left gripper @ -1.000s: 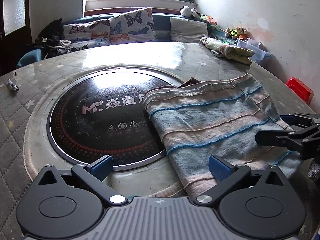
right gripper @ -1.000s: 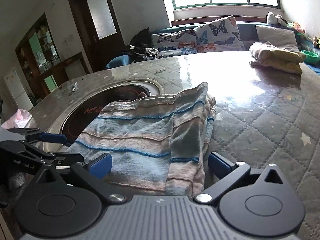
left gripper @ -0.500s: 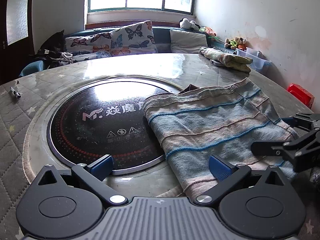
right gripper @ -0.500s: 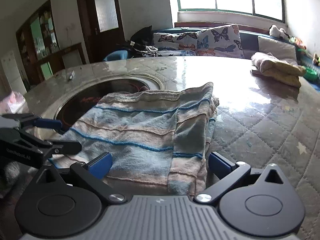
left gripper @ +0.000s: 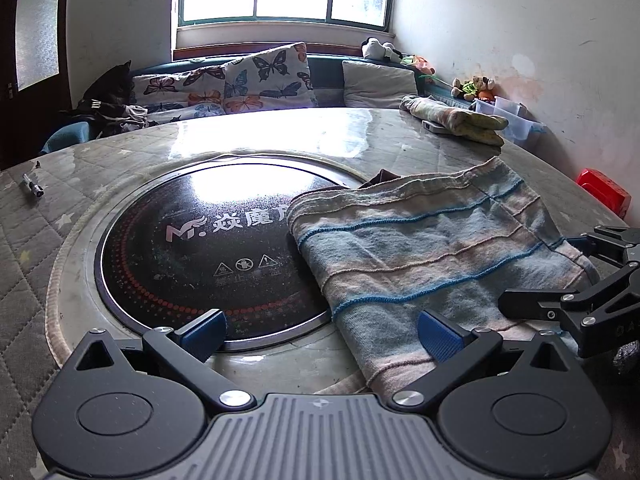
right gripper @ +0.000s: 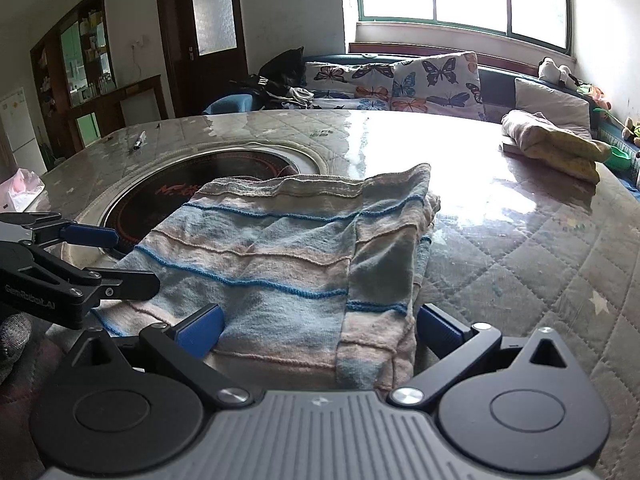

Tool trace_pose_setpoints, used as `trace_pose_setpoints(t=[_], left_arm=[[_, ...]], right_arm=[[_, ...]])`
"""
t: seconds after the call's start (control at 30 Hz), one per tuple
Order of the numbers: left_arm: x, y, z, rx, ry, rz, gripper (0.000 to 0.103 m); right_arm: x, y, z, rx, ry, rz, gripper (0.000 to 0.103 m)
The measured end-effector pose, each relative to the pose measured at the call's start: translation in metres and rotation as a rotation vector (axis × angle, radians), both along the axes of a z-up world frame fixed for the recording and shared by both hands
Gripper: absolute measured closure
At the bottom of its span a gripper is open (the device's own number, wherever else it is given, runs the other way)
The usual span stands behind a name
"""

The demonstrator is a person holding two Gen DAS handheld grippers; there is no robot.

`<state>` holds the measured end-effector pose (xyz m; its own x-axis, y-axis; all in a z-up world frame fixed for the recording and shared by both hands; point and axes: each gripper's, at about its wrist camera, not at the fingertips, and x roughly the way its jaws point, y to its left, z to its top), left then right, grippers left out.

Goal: Fold clothes

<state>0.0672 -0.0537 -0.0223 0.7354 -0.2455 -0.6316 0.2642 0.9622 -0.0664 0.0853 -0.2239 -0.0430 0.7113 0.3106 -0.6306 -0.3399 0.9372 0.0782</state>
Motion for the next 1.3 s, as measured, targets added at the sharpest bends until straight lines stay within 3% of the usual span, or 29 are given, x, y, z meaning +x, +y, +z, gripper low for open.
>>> trace_pose_setpoints(t=[0.73,1.0,1.3], left_arm=[[-0.001,-0.005,0.001,0.015,0.008,0.046,0.000],[-0.006,-0.022,0.009,0.135,-0.011,0.058,0.000],[-0.003,-0.017,0.014,0.101,0.057,0.066,0.000]], right_arm=[[0.001,0.003,0.000,-0.023,0.002,-0.001,0.000],[0.000,0.009,0.004,-0.032,0.033,-0.037,0.000],[0.002,0.012,0.008,-0.027,0.084,-0.070,0.000]])
